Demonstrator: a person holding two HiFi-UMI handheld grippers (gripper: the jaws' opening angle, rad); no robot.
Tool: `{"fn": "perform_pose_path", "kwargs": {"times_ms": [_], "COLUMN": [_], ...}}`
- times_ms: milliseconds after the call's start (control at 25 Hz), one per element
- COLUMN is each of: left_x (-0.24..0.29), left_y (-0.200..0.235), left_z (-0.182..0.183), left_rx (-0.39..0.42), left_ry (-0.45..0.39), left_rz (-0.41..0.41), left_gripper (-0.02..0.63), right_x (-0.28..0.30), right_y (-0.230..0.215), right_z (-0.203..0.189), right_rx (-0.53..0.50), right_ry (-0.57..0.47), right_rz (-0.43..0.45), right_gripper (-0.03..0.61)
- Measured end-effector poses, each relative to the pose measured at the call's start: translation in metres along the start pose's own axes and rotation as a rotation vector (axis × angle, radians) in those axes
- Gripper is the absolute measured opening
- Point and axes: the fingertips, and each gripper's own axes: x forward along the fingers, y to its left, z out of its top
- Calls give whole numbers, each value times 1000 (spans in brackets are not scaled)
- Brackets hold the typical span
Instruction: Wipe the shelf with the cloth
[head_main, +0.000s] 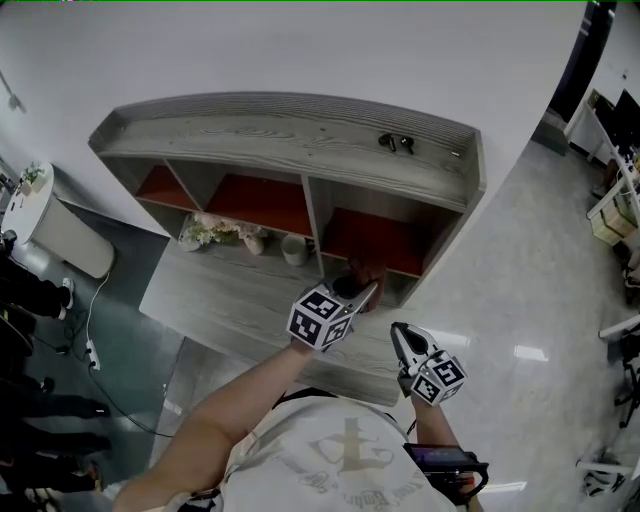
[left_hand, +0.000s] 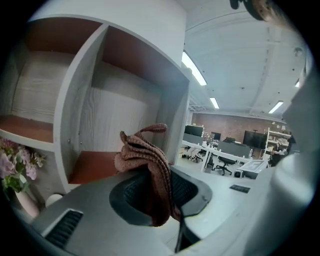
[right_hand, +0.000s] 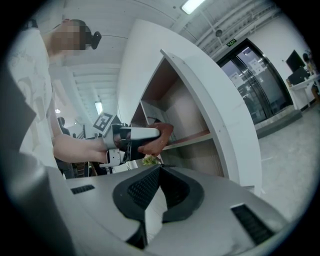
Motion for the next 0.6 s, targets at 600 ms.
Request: {"fn": "perform_pose_path", "kwargs": {"times_ms": [600], "left_x": [102], "left_y": [2], "left_z": [47], "left_rx": [59], "left_ry": [111], "left_rz": [-39], "left_gripper": [91], "right_x": [-2], "right_y": [-24], "right_z": [0], "right_rx": [19], "right_ry": [4], "right_rz": [-19], "right_gripper": [5]}}
